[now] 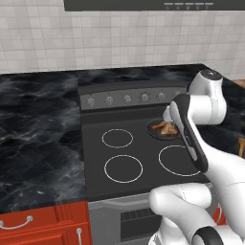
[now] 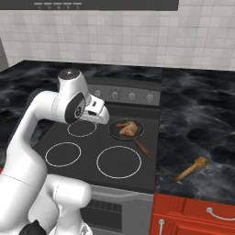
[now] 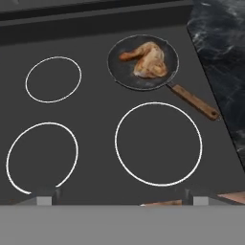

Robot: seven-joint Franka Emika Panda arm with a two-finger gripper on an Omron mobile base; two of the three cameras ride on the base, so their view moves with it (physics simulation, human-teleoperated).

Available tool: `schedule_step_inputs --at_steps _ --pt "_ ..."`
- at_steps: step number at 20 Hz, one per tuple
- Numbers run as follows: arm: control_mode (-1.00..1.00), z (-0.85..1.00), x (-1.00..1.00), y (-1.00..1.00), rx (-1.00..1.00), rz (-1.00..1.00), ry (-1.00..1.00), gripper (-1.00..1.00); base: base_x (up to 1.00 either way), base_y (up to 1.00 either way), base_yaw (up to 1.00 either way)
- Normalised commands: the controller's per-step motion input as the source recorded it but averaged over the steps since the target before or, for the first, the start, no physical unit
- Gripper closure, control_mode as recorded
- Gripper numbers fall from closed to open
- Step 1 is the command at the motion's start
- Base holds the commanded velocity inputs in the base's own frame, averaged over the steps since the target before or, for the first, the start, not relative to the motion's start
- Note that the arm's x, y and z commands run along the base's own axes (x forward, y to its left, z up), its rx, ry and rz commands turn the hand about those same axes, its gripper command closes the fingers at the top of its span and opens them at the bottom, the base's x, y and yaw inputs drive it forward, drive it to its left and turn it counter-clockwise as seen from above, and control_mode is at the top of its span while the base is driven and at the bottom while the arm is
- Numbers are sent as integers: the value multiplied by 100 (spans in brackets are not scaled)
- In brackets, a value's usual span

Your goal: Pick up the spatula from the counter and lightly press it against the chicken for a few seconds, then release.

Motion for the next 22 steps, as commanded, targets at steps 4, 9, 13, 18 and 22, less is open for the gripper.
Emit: schedule_step_inputs --at_steps 4,9,13,18,22 --pt "-100 0 0 -17 0 -6 0 -100 0 0 0" --pt "-100 0 -3 -30 0 -10 0 -100 0 0 0" --pt "-100 0 -7 -48 0 -16 0 -100 0 0 0" --pt "-100 0 -1 -49 0 -12 0 -100 0 0 0" --pt "-100 -1 0 -49 -1 -4 0 -100 0 0 0"
